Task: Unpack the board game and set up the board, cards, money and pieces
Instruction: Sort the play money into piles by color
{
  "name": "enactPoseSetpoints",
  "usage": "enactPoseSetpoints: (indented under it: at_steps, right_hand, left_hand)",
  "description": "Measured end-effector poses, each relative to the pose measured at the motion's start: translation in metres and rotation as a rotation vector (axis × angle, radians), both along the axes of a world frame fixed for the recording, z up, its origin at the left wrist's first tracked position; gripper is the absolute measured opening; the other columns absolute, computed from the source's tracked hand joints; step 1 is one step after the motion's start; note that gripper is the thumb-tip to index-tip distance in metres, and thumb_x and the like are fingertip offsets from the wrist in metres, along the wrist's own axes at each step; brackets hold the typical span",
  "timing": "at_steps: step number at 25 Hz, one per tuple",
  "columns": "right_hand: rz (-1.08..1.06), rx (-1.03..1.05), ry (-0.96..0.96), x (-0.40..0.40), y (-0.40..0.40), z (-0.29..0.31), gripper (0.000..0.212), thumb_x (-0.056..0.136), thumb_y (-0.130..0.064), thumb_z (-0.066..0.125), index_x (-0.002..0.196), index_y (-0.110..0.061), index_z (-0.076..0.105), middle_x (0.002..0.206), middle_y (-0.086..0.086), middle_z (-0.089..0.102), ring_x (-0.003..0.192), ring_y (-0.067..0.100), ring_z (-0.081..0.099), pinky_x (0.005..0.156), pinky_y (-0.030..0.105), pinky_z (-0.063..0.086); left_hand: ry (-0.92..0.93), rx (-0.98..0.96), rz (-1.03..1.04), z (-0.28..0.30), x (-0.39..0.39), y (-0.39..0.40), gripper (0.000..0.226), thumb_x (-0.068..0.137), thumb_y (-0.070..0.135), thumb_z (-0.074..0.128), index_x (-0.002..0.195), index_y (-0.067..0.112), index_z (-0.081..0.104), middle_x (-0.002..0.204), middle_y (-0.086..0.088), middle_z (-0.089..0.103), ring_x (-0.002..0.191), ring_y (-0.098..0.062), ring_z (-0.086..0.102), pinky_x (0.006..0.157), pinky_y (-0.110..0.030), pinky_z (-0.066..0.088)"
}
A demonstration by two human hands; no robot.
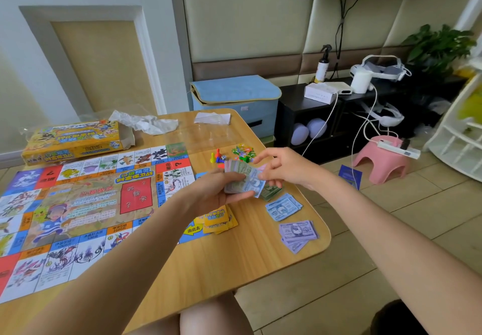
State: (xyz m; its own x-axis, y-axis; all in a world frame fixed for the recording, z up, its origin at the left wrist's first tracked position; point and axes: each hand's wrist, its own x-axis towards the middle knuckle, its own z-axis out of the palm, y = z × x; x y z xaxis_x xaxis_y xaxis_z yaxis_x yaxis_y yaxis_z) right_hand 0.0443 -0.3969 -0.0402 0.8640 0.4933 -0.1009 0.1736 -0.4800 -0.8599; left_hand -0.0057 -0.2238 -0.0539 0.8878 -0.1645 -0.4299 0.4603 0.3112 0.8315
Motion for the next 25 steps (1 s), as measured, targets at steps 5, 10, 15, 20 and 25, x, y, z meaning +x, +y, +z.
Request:
enactPoseSetpoints:
  at_steps: [5,10,15,20,25]
  right_hand:
    - [0.025,-0.056,0.024,-0.017,-0.024,0.001,0.032,0.085,0.003,0.062,0.115,-0.008,0.058,0.053,0.000,0.060,0.045,0.006,0.054,0.045,0.017,0.043]
    - [-0.181,-0.186,-0.013,-0.032,-0.048,-0.028,0.017,0.083,-0.002,0.065,0.099,-0.006,0.061,0.060,0.004,0.060,0.047,0.006,0.051,0.043,0.014,0.037]
    - [-0.144,-0.407,-0.249,-0.033,-0.049,-0.038,0.026,0.080,-0.022,0.071,0.104,-0.019,0.059,0.091,-0.004,0.049,0.068,0.000,0.044,0.059,0.015,0.034]
    - [-0.043,-0.524,-0.260,-0.031,-0.047,-0.033,0.039,0.085,-0.020,0.066,0.122,-0.013,0.056,0.116,0.003,0.050,0.092,0.007,0.047,0.076,0.017,0.035]
    - [-0.033,-0.531,-0.295,-0.029,-0.040,-0.034,0.033,0.084,-0.016,0.067,0.115,-0.012,0.060,0.111,0.003,0.051,0.086,0.008,0.047,0.070,0.016,0.036]
  left_hand:
    - [-0.005,0.102,-0.012,0.004,-0.012,-0.012,0.007,0.089,-0.003,0.054,0.090,0.004,0.052,0.076,-0.012,0.070,0.070,-0.020,0.069,0.062,-0.030,0.059]
    - [0.059,0.219,-0.018,-0.004,-0.016,-0.015,0.022,0.090,-0.005,0.052,0.111,-0.002,0.046,0.098,-0.022,0.066,0.073,-0.029,0.070,0.055,-0.032,0.059]
    - [0.127,0.286,-0.095,-0.011,-0.017,-0.025,0.031,0.089,-0.004,0.052,0.120,-0.002,0.044,0.111,-0.029,0.060,0.077,-0.036,0.069,0.052,-0.033,0.059]
    - [0.130,0.266,-0.054,-0.008,-0.014,-0.032,0.017,0.090,-0.004,0.051,0.106,0.000,0.046,0.109,-0.029,0.061,0.079,-0.036,0.067,0.059,-0.039,0.058]
    - [0.088,0.282,-0.032,-0.009,-0.010,-0.028,0.032,0.088,-0.004,0.055,0.119,-0.003,0.045,0.115,-0.026,0.060,0.086,-0.035,0.068,0.060,-0.036,0.059]
